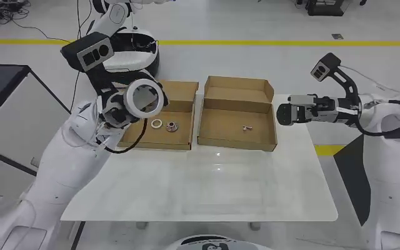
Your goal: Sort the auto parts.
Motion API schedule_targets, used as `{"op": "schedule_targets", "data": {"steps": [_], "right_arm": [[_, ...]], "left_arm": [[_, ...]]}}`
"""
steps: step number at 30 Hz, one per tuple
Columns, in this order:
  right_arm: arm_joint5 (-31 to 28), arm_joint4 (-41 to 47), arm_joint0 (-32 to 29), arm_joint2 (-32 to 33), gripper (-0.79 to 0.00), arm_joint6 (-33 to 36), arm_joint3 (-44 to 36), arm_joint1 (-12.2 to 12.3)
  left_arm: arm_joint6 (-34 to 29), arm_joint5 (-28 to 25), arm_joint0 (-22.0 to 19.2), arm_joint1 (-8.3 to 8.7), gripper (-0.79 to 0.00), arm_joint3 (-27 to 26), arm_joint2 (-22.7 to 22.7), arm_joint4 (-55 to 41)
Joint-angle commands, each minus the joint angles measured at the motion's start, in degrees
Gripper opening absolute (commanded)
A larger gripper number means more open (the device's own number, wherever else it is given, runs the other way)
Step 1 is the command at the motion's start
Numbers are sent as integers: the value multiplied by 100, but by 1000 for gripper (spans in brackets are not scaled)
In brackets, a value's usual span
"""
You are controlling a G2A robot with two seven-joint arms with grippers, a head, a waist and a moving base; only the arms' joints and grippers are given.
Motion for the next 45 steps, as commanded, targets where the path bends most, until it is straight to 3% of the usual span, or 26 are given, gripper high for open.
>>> {"op": "schedule_targets", "data": {"steps": [1,11,15,22,29,37,45], "right_arm": [[0,0,0,0,0,0,0,0],[0,0,0,0,0,0,0,0],[0,0,0,0,0,0,0,0],[0,0,0,0,0,0,0,0],[0,0,0,0,0,0,0,0],[0,0,0,0,0,0,0,0],[0,0,0,0,0,0,0,0]], "left_arm": [[-66,6,20,-21,-785,-26,-31,-325],[-1019,6,161,-210,-785,101,-284,-1631],[-1317,206,121,-230,-785,384,-335,-1071],[-1007,750,133,-287,-785,381,-398,150],[-777,881,215,-345,-785,259,-411,534],[-664,489,318,-435,-785,179,-347,-457],[-1036,233,315,-504,-785,237,-361,-1235]]}}
